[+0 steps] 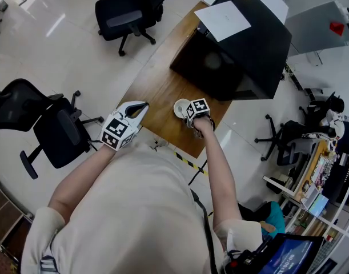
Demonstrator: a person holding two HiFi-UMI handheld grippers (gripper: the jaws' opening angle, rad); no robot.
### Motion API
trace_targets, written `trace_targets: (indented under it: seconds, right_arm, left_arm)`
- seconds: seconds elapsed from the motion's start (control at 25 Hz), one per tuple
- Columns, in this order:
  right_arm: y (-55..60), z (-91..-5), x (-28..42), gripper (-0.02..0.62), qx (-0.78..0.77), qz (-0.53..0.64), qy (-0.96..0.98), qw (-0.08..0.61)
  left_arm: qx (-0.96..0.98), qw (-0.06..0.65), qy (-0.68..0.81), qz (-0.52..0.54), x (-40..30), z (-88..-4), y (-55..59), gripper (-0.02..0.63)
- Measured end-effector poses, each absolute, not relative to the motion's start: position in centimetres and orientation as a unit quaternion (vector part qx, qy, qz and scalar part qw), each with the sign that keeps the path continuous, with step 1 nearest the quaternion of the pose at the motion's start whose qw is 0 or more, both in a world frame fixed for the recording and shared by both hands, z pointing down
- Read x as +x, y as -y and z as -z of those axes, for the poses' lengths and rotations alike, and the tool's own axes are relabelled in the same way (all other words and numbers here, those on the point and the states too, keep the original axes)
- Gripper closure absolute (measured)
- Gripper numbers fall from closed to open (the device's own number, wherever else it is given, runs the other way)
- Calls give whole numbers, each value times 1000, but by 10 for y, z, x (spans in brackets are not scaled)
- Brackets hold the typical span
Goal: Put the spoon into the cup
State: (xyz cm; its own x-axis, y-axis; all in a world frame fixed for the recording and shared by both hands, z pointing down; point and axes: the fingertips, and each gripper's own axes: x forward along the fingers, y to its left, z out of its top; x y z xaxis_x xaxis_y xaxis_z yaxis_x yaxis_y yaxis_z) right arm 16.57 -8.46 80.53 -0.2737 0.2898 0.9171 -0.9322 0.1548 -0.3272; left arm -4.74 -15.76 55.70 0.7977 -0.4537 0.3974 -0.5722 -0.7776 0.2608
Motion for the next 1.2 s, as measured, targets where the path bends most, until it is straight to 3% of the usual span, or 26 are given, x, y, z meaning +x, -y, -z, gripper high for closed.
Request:
trace_targets:
  seconds: [1.2]
  right_arm:
    - [93,-810,170,465,371,-561,574,467]
  left_arm:
    - [930,178,281,-156,-61,-552,163,601]
